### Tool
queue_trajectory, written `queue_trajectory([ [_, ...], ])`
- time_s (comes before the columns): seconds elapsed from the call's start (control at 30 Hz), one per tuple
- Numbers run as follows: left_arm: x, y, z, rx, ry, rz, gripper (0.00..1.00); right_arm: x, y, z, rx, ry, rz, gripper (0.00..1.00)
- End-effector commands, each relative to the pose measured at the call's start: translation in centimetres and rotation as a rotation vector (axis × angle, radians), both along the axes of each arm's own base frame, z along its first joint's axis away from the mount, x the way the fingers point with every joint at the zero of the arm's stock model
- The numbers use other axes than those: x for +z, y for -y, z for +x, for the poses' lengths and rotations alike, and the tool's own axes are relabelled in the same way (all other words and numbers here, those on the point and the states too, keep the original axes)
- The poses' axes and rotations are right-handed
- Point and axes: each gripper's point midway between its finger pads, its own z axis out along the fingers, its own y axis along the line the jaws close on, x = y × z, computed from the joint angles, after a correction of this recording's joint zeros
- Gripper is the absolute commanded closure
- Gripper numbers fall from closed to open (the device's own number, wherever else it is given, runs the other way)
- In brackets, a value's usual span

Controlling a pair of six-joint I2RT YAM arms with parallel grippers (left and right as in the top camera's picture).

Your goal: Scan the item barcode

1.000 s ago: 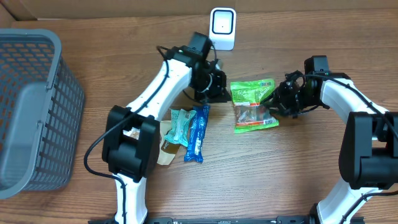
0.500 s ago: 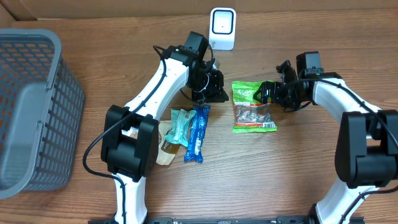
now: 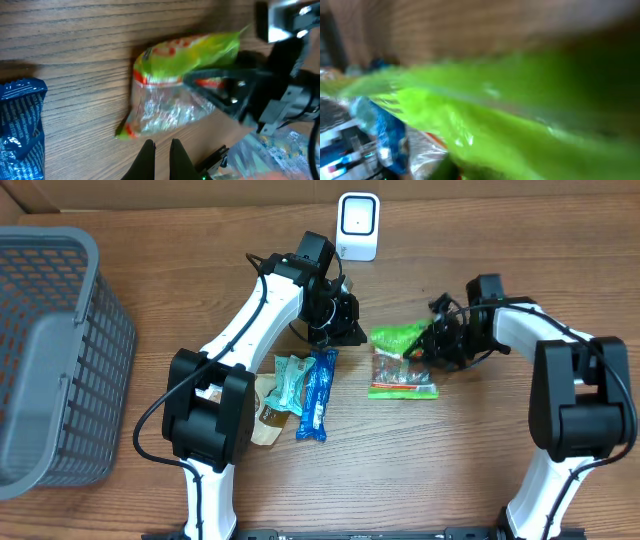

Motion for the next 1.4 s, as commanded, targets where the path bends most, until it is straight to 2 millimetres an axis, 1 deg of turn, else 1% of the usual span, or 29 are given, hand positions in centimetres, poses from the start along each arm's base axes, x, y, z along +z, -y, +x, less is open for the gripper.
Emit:
queue_trajectory([
  [0.0,-0.2,0.1,0.0,-0.013,0.016,0.016,0.95,0.8,-1.2,-0.6,0.001,-0.039,0.09,0.96],
  [0.07,-0.2,0.0,0.0,-0.013,0.016,0.018,0.96,2.3,-1.1,0.1,-0.054,-0.069,0.151,0.96],
  [0.13,-0.2,-0.1,0.1,-0.01,0.016,0.018,0.95,3.8,-0.4,1.2,-0.143,-0.108,0.185,0.96],
  [0.23,-0.2,-0.4,0.3,-0.001,0.016,0.018,0.96,6.7,1.4,2.9,-0.288,-0.155,0.219,0.96],
  [0.37,-0.3,-0.6,0.4,0.004,0.017,0.022,0.96,11.4,4.1,4.4,-0.467,-0.179,0.256,0.96],
  [0.43,-0.5,-0.9,0.5,0.007,0.021,0.043,0.96,14.1,5.1,4.7,-0.539,-0.177,0.28,0.96],
  [0.5,-0.7,-1.3,0.3,0.01,0.015,0.07,0.96,16.9,5.6,4.6,-0.587,-0.157,0.304,0.96],
  [0.6,-0.6,-2.1,0.2,-0.033,0.034,0.076,0.96,21.0,5.5,4.0,-0.602,-0.087,0.341,0.96],
  [0.7,0.5,-4.1,0.9,-0.007,0.048,0.106,0.96,24.7,4.8,2.9,-0.624,-0.06,0.388,0.96],
  [0.77,1.9,-6.0,1.7,0.032,0.084,0.145,0.96,27.1,4.4,2.4,-0.661,-0.063,0.431,0.96],
  [0.8,2.9,-7.2,2.2,0.059,0.111,0.162,0.96,28.2,4.3,2.2,-0.68,-0.068,0.455,0.96],
  [0.87,5.4,-9.6,3.0,0.115,0.177,0.187,0.96,30.7,4.0,1.9,-0.71,-0.067,0.509,0.96],
  [0.93,8.4,-12.1,3.7,0.176,0.257,0.211,0.96,33.0,3.6,1.6,-0.724,-0.055,0.562,0.96],
  [1.0,11.5,-14.7,3.9,0.242,0.347,0.242,0.96,35.5,3.1,1.3,-0.722,-0.026,0.62,0.96],
  [1.07,14.2,-16.9,3.7,0.304,0.419,0.274,0.96,37.8,2.4,1.1,-0.707,0.0,0.68,0.96],
  [1.13,16.4,-18.6,3.3,0.366,0.475,0.305,0.96,39.7,1.5,0.9,-0.688,0.001,0.736,0.96],
  [1.2,18.1,-19.8,2.8,0.418,0.516,0.332,0.96,40.9,0.6,0.9,-0.682,-0.007,0.777,0.96],
  [1.23,18.7,-20.1,2.5,0.438,0.531,0.343,0.96,41.0,0.4,1.2,-0.702,-0.014,0.786,0.96],
  [1.3,19.7,-20.6,2.1,0.454,0.561,0.358,0.96,40.9,0.4,1.9,-0.763,-0.018,0.791,0.96],
  [1.37,20.1,-20.7,1.9,0.458,0.57,0.362,0.96,40.4,0.7,2.5,-0.82,-0.018,0.779,0.96],
])
